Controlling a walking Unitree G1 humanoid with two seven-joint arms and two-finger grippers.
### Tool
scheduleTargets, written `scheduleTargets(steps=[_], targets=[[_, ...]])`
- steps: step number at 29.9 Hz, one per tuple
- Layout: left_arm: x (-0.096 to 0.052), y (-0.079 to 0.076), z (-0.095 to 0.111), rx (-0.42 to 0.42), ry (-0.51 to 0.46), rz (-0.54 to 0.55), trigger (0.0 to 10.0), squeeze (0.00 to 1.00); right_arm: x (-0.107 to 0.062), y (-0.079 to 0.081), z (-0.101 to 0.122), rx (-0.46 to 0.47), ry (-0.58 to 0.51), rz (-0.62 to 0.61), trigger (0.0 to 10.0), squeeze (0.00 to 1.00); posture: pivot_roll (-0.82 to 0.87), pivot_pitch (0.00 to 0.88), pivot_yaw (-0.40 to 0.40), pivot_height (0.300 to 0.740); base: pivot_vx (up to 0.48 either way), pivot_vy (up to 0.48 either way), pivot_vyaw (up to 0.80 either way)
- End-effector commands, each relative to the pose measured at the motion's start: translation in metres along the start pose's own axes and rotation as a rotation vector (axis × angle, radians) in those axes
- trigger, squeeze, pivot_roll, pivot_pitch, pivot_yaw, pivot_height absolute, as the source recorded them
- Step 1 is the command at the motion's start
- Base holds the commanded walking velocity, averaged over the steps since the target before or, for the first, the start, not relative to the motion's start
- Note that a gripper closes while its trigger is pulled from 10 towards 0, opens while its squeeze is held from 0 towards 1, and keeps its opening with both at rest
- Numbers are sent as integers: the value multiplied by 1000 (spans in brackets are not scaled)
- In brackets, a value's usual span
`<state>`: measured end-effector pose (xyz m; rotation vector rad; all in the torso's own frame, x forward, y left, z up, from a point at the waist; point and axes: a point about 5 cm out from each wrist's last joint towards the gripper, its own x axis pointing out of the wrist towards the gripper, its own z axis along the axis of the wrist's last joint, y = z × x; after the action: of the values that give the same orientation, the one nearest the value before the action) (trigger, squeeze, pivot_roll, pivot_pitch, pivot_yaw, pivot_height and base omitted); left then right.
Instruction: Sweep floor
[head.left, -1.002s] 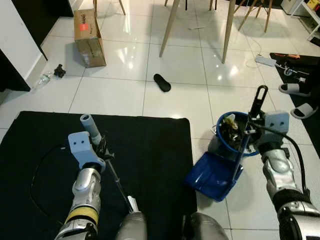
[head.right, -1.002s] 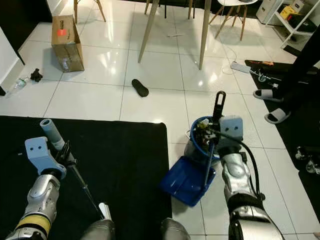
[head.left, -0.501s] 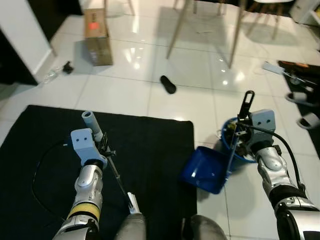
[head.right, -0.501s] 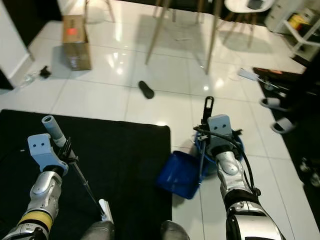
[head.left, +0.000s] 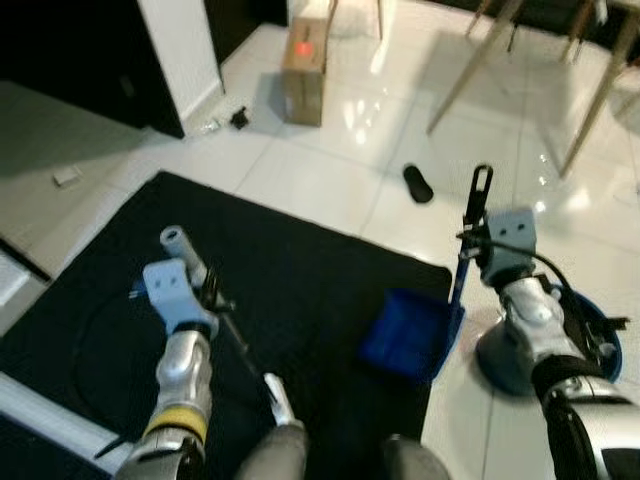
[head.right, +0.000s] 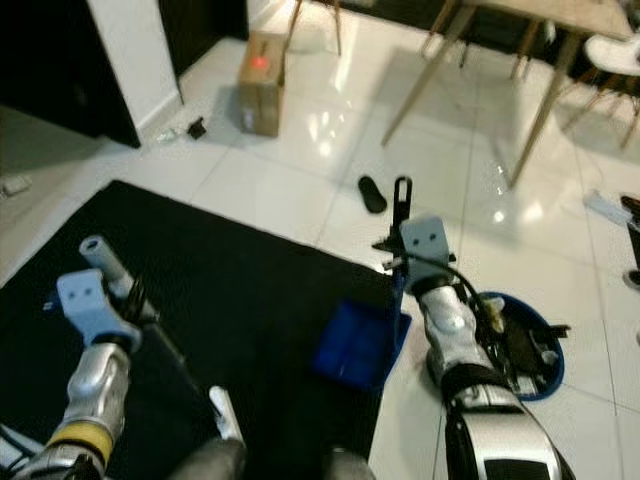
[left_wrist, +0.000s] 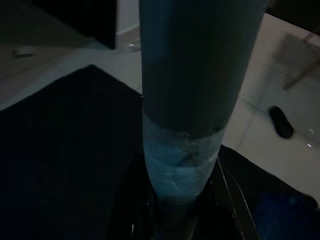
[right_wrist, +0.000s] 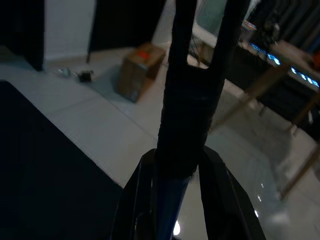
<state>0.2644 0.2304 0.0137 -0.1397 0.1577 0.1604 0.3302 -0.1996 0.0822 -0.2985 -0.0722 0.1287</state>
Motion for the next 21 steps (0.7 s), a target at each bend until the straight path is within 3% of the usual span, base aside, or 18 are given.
scheduleTargets(steps=[1,10,17,21], targets=[[0,0,0,-17,-10,14,10000,0,5,-10,10,-2,-41,-32,10000,0,179,0,-137,740,0,0,800],[-1,3,-2,-11,-2,30,10000,0,21,-10,25,10,-61,-31,10000,0,183,0,-148,740,0,0,800],[-2,4,-1,6,-8,40,10000,0,21,-2,23,26,-55,-10,10000,0,191,0,-156,740,0,0,800],[-2,5,4,55,-39,35,10000,0,18,2,18,50,-36,-5,10000,0,197,0,-156,740,0,0,800]])
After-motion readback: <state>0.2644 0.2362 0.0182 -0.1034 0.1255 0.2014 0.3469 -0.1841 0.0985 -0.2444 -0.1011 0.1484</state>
